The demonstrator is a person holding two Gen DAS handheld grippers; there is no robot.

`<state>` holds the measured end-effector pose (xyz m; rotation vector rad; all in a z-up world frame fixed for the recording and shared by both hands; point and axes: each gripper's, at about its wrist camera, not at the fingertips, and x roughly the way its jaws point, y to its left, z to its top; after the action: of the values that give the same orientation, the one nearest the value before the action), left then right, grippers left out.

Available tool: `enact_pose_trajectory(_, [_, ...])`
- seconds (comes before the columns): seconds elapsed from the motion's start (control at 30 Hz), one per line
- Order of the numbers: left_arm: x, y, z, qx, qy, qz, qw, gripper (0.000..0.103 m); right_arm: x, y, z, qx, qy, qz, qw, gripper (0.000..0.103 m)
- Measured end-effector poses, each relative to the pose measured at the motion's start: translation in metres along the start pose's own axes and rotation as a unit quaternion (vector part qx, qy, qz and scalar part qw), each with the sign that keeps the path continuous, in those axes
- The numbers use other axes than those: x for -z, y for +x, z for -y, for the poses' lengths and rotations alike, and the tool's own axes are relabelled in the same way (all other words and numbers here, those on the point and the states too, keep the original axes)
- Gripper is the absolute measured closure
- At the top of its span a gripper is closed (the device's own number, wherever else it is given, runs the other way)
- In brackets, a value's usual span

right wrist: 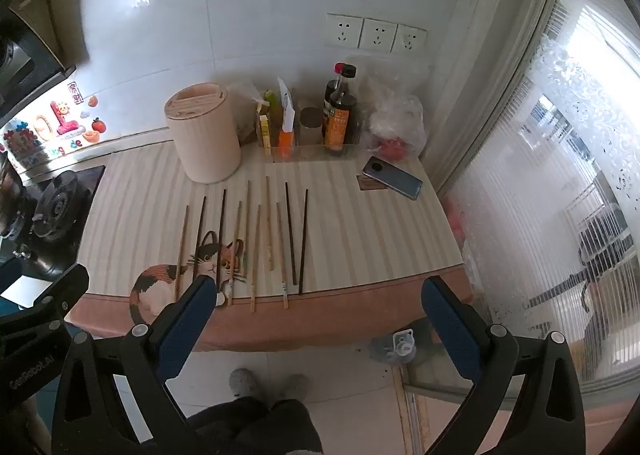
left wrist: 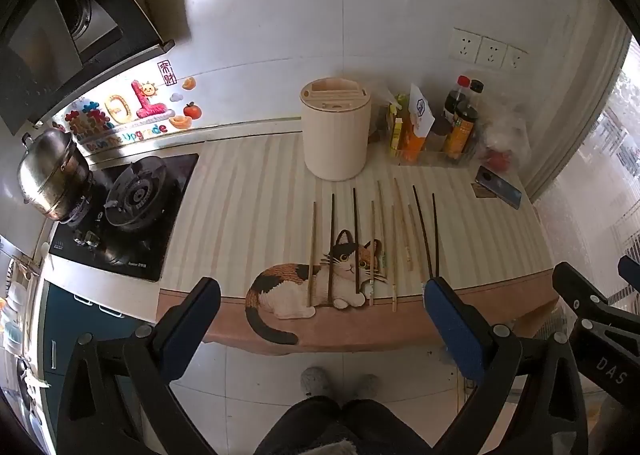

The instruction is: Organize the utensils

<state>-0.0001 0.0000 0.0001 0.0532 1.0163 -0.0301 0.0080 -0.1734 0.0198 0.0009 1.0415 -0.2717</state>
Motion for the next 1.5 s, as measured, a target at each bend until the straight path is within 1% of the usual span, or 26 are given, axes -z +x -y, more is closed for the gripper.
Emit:
enact_pose_trajectory(0.3, [-0.001,0.002,0.001,-0.002,0.001,0.003,1.0000,0.000,-0.001,-0.009,-0.002,0.001,0.000,0.003,1.000,0.000])
enact_pose_trajectory(0.43, [-0.007,-0.010,0.000,-0.002,-0.001,0.006,1.0000,0.000,-0.005,-0.015,-0.005,-0.001,0.001,0.003,1.000,0.000])
enact_pose_trajectory(0.7, [-0.007,-0.011,-0.002,-0.003,0.000,0.009,1.0000,0.000,-0.003,-0.022,-0.005,-0.003,0.002,0.007,1.000,0.000])
enact_pose_trajectory(1.17, [-0.007,-0.017,0.000,-0.002,0.001,0.009,1.0000,0.000,-0.002,-0.023,-0.002,-0.006,0.004,0.011,1.000,0.000])
enact_pose_trajectory(1.5, [-0.005,-0.013,0.003,-0.003,0.000,0.008,1.0000,0.000,-0.004,-0.019,0.002,-0.006,0.005,0.012,1.000,0.000])
